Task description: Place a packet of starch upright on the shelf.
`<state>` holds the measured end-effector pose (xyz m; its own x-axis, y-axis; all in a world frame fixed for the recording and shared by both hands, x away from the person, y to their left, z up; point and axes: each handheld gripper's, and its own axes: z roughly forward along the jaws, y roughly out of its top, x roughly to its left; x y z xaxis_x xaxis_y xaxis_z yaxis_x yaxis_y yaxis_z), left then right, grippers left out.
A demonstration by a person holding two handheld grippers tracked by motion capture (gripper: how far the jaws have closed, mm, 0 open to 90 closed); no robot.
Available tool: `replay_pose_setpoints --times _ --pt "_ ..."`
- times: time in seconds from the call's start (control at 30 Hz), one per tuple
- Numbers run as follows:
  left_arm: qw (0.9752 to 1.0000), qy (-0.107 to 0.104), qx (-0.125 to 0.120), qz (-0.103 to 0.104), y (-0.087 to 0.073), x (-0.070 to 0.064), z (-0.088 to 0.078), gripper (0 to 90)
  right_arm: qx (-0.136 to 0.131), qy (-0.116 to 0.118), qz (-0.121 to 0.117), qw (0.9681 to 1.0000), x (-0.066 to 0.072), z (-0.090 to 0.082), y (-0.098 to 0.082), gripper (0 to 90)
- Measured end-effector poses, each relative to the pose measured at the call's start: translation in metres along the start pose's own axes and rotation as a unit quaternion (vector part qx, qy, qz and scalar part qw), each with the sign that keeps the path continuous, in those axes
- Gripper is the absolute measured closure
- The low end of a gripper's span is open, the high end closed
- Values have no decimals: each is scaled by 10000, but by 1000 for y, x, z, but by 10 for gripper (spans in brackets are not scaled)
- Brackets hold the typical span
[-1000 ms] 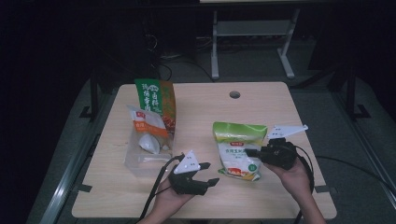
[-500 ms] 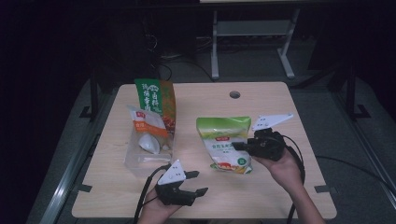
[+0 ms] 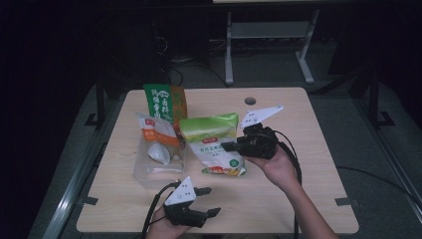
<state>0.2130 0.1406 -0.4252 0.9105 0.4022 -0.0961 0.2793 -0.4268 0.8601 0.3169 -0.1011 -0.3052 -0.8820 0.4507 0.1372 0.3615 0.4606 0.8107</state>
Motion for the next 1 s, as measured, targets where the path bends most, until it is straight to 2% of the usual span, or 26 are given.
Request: replay_pose_setpoints --times 0.13,0.17,0.2,0.37,0.47,0.53,0.57,0.67,0.83,1.0 --pt "10000 -18 4 82 0 -1 1 341 -56 91 -70 9999 4 5 12 888" --pt "10000 -33 -8 54 0 -2 2 340 -43 120 -5 9999 7 6 15 888" --pt "10000 -49 -21 12 0 -4 2 339 -75 150 -79 9998 8 7 18 888" --pt "9999 -14 19 123 0 -5 3 327 -93 250 -299 9992 13 17 33 889" --pt "9999 -46 10 94 -1 -4 3 326 -114 348 -280 9989 18 24 42 889" --pt "9999 -22 -2 153 -1 -4 2 326 -131 381 -388 9984 21 30 47 889" --pt "9999 -19 -6 164 -1 -4 1 326 -120 411 -351 9985 23 31 49 889" --pt "9999 -34 -79 98 -1 -5 2 326 -131 486 -403 9979 25 40 56 889" --pt "9999 -5 10 171 -2 -3 0 326 -151 590 -395 9974 29 56 66 889" --pt "9999 0 -21 157 -2 -2 -1 326 -91 728 -465 9962 34 75 75 890"
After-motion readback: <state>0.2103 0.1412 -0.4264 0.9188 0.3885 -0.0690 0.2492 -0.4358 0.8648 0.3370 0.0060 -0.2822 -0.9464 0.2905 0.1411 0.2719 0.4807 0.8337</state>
